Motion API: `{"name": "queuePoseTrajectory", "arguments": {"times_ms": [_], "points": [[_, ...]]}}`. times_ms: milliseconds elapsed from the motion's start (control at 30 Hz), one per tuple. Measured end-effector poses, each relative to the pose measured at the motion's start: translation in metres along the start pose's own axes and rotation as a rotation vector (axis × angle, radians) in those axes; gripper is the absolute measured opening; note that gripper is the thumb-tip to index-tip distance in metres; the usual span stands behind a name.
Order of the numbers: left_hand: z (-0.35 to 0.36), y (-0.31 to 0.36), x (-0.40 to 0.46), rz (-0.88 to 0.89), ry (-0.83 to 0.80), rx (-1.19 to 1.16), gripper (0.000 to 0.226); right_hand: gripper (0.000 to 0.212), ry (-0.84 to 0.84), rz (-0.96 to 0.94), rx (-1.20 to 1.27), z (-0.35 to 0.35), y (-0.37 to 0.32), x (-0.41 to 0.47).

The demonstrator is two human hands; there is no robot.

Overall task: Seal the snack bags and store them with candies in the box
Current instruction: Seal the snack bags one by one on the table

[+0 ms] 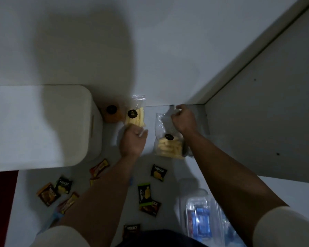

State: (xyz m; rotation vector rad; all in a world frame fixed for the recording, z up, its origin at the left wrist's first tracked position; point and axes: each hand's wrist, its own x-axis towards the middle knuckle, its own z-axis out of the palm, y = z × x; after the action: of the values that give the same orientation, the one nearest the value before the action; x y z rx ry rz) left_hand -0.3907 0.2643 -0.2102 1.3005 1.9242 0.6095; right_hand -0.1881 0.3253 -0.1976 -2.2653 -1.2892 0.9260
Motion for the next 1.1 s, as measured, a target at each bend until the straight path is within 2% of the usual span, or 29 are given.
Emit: {"name": "queuePoseTrajectory", "arguments": {"times_ms": [67,133,200,300,400,533,633,767,867,933,967,1033,1067,1100], "points": [[0.010,0.007,-0.015,-0.006,-0.119,0.064,0.036,0.063,-0.077,0.117,-0.127,-0.008,0.012,0.007],[0.020,0.011,-0.026,0.001,-0.252,0.120,0.061,0.082,-0.154,0.192,-0.242,-0.010,0.024,0.010],[0.031,0.011,-0.032,0.056,-0.322,0.181,0.077,0.086,-0.197,0.203,-0.291,-0.009,0.032,0.014],[0.041,0.007,-0.030,0.114,-0.372,0.186,0.079,0.078,-0.197,0.203,-0.177,-0.003,0.041,0.020],[0.041,0.007,-0.030,0.164,-0.356,0.170,0.075,0.072,-0.183,0.214,-0.052,-0.001,0.046,0.021],[0.041,0.005,-0.034,0.189,-0.363,0.162,0.073,0.077,-0.139,0.317,-0.130,-0.003,0.049,0.013],[0.043,0.001,-0.038,0.179,-0.339,0.166,0.073,0.069,-0.158,0.268,-0.081,0.002,0.048,0.008],[0.047,-0.003,-0.040,0.160,-0.332,0.139,0.070,0.052,-0.083,0.179,0.019,0.013,0.045,0.003],[0.043,0.000,-0.039,0.168,-0.328,0.152,0.068,0.034,-0.035,0.124,0.205,0.009,0.039,-0.004],[0.035,0.007,-0.042,0.176,-0.264,0.217,0.064,0.018,-0.029,0.096,0.364,-0.003,0.026,-0.013],[0.030,0.011,-0.043,0.206,-0.193,0.248,0.059,0.012,-0.054,0.087,0.452,-0.009,0.020,-0.019],[0.019,0.020,-0.046,0.271,-0.031,0.206,0.034,0.006,-0.145,0.050,0.617,-0.021,0.006,-0.035],[0.013,0.026,-0.047,0.255,0.000,0.100,0.021,0.012,-0.179,0.027,0.646,-0.026,0.000,-0.045],[0.005,0.036,-0.051,0.179,-0.035,-0.058,0.023,0.019,-0.196,-0.009,0.649,-0.029,-0.004,-0.055]]}}
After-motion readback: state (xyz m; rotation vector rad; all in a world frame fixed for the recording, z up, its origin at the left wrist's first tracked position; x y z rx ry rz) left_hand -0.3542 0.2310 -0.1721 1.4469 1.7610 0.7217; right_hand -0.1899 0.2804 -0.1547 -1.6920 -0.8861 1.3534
